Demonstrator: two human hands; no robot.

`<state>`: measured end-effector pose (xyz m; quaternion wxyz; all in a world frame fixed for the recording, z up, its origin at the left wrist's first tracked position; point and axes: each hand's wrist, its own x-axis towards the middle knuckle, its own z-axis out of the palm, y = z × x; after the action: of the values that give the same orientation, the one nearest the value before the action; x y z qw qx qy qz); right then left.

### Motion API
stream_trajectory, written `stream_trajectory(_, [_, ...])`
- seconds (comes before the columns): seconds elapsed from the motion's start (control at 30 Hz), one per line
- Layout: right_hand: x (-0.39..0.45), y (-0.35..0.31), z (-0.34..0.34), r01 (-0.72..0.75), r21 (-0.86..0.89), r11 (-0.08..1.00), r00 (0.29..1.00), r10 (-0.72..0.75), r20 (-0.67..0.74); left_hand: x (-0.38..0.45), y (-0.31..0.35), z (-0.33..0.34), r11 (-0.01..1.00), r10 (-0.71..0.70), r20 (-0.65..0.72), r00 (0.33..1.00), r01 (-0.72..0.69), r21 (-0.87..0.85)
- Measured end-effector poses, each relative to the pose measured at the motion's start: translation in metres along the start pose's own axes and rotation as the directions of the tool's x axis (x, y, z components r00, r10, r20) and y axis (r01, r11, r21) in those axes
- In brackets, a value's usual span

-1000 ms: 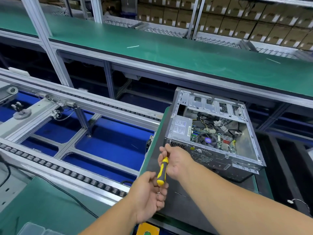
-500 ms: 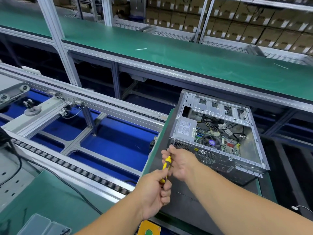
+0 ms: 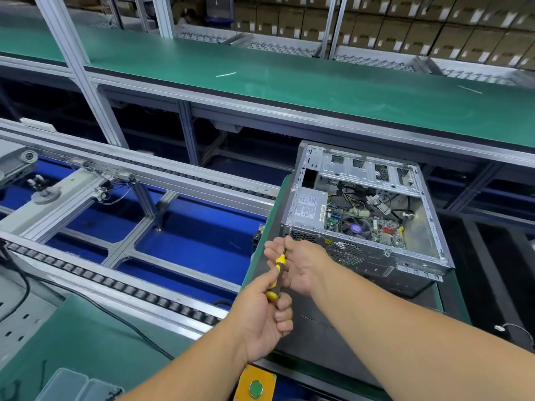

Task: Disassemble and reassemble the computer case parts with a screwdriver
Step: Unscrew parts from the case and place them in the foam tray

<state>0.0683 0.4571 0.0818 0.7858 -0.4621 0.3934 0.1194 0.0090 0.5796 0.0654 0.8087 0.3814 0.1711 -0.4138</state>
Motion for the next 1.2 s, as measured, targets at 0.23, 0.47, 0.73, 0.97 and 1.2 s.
stream_trajectory(0.23, [-0.003,0.0,-0.005,0.061,-0.147,0.987,0.998,-0.06,0.009,-0.001,0.002,0.003,0.999,0.023,-0.052,0.998,-0.021,0.039])
stream_trajectory(0.47, [0.003,0.002,0.002,-0.014,-0.056,0.998,0.998,0.011,-0.061,-0.006,-0.002,0.005,0.998,-0.065,-0.008,0.998,0.065,-0.012])
stream_trajectory(0.73, [0.006,0.003,0.003,0.034,-0.112,0.993,0.999,-0.037,-0.027,-0.001,-0.01,0.001,0.637,0.451,-0.239,0.86,-0.122,0.762])
stream_trajectory(0.97, [-0.001,0.002,0.006,0.018,-0.05,0.999,1.0,-0.019,-0.021,0.003,0.001,0.007,0.999,-0.039,-0.144,0.989,0.042,0.015])
stream_trajectory(1.2, [-0.002,0.001,0.001,0.016,-0.069,0.998,1.0,-0.016,0.006,0.009,-0.005,0.011,0.675,0.467,-0.217,0.857,-0.187,0.713])
